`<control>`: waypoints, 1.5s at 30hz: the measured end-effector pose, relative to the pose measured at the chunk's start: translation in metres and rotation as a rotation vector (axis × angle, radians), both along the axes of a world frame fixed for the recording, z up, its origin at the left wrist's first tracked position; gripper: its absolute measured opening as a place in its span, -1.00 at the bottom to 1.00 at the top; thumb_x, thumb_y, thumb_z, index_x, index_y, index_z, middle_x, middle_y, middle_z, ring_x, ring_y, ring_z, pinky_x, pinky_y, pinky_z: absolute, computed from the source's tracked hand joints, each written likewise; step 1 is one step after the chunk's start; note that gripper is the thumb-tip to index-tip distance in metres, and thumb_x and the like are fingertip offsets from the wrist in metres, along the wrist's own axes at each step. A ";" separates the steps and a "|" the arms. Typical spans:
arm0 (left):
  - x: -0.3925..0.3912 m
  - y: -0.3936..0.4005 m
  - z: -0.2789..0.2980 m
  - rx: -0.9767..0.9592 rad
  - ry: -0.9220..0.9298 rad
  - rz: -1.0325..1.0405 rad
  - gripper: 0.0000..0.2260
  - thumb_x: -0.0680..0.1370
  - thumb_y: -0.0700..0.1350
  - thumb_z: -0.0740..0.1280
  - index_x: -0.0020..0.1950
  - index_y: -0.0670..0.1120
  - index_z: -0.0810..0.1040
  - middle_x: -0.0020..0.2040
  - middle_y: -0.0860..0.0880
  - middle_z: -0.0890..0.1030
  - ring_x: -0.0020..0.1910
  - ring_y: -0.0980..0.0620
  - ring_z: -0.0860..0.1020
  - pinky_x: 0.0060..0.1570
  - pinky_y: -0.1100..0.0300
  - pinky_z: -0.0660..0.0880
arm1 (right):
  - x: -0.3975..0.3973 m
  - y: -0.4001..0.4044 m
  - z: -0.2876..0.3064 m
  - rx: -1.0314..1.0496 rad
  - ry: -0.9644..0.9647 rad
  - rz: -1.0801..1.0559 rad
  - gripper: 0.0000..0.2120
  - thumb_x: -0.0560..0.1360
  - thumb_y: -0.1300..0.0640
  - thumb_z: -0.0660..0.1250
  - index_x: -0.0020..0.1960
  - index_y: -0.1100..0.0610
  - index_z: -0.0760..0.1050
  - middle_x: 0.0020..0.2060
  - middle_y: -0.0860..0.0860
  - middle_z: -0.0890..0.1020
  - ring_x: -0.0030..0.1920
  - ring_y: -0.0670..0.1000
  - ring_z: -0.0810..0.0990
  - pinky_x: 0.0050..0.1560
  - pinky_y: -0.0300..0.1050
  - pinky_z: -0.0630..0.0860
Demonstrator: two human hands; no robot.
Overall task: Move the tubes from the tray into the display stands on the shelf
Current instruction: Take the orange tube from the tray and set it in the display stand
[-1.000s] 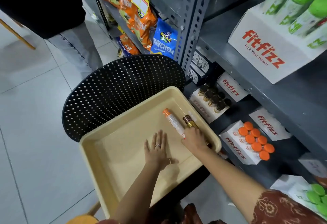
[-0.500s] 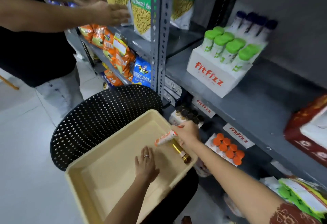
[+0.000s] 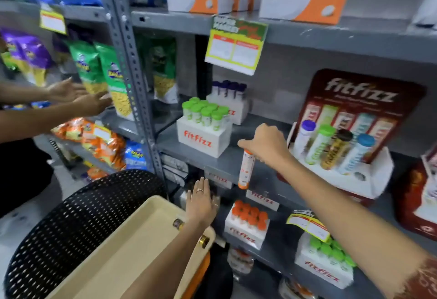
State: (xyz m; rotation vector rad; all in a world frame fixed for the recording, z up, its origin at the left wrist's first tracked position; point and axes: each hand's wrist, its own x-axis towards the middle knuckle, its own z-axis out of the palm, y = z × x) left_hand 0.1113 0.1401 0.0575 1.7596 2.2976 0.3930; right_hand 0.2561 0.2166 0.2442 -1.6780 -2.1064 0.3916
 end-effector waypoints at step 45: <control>0.119 0.082 0.030 -0.149 0.113 -0.431 -0.35 0.60 0.25 -0.06 0.54 -0.09 -0.19 0.57 -0.04 -0.14 0.54 -0.04 -0.17 0.47 -0.16 -0.24 | 0.230 0.028 0.084 -0.100 -0.238 -0.461 -0.60 0.26 0.03 0.55 -0.04 0.16 0.47 -0.14 0.07 0.56 -0.17 0.06 0.57 -0.38 -0.22 0.45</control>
